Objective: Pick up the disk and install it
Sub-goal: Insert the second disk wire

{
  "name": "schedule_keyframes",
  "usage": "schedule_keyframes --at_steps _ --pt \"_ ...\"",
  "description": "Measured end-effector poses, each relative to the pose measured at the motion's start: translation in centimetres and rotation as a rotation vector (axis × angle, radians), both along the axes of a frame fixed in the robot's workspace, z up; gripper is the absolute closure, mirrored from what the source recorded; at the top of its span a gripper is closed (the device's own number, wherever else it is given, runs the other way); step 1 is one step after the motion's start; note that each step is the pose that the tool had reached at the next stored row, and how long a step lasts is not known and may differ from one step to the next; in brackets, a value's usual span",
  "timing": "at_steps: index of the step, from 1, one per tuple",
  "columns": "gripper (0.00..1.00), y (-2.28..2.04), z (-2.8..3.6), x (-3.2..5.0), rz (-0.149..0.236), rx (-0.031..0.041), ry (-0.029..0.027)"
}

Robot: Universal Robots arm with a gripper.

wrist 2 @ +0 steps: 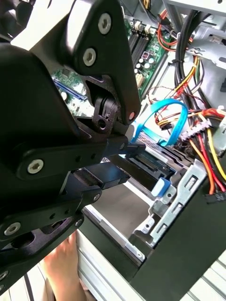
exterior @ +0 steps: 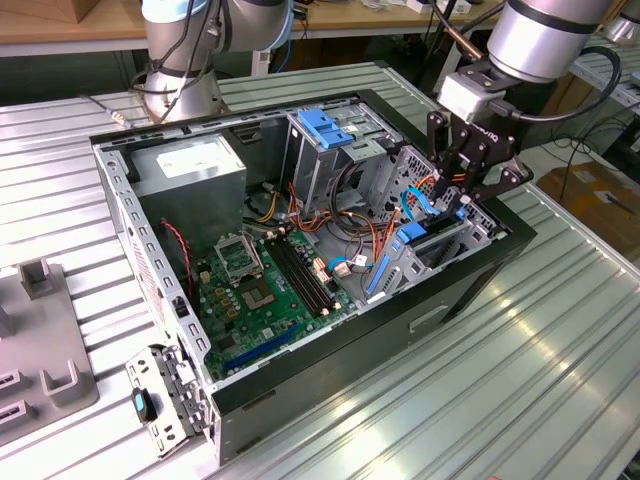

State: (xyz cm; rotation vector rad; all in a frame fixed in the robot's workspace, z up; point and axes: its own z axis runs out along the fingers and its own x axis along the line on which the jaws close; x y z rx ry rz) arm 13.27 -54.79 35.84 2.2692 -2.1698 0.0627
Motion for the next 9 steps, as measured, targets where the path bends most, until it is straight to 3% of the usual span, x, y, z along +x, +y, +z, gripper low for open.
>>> schedule_keyframes --at_steps 3,9 --pt "0.65 0.0 0.0 0.44 0.0 0.0 0.0005" --pt "0.65 0.0 0.0 0.47 0.0 0.0 0.0005"
